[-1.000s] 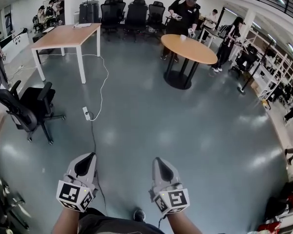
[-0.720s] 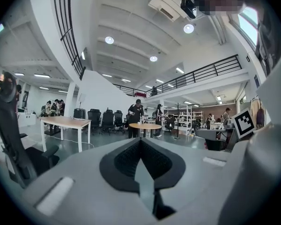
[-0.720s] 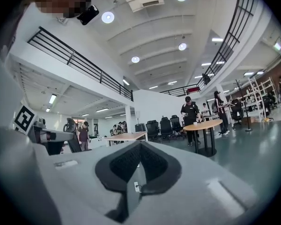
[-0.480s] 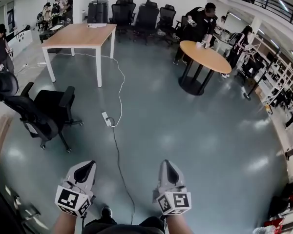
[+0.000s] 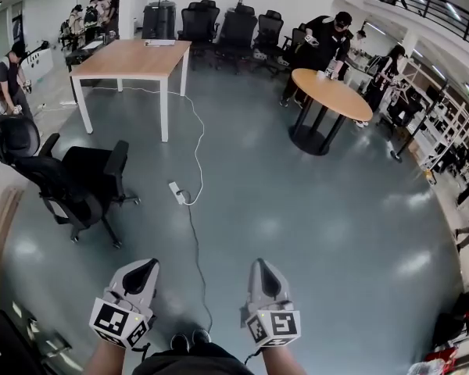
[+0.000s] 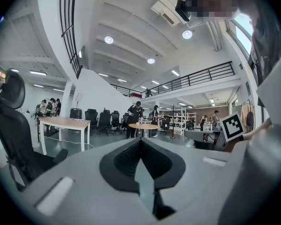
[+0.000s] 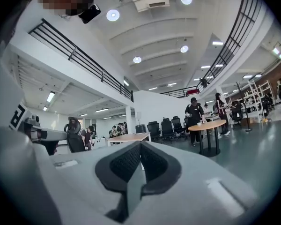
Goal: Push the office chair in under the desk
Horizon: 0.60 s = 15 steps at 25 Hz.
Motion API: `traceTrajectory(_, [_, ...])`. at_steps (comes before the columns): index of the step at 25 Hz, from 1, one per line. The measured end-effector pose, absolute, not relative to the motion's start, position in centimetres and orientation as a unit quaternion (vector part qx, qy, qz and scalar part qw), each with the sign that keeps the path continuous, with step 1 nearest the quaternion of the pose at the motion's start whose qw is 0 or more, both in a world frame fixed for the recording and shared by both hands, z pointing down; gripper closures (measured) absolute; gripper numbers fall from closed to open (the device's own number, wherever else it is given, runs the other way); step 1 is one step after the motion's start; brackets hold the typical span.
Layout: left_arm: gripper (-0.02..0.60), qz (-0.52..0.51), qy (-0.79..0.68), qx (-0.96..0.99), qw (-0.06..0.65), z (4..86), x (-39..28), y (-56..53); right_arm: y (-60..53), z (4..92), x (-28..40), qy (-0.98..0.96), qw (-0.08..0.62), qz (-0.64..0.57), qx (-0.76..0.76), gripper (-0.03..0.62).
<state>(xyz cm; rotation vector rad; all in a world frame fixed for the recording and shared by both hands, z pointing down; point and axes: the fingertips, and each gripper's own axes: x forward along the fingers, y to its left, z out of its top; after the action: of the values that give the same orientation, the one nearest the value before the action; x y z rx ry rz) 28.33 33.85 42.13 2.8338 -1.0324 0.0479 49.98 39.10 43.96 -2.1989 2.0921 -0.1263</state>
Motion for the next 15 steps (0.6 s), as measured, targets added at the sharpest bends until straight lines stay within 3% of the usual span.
traceTrajectory(8, [0.563,0.032,-0.347,0.937,0.033,41.2,30.0,33.0,38.3,44.3,51.5,0.688,0.016,-0.006,-0.725,0.603])
traceTrajectory(15, [0.565,0.011,-0.364,0.930,0.048,41.3,24.9,29.2,36.1,43.7,47.2,0.689,0.000,0.006,-0.725,0.603])
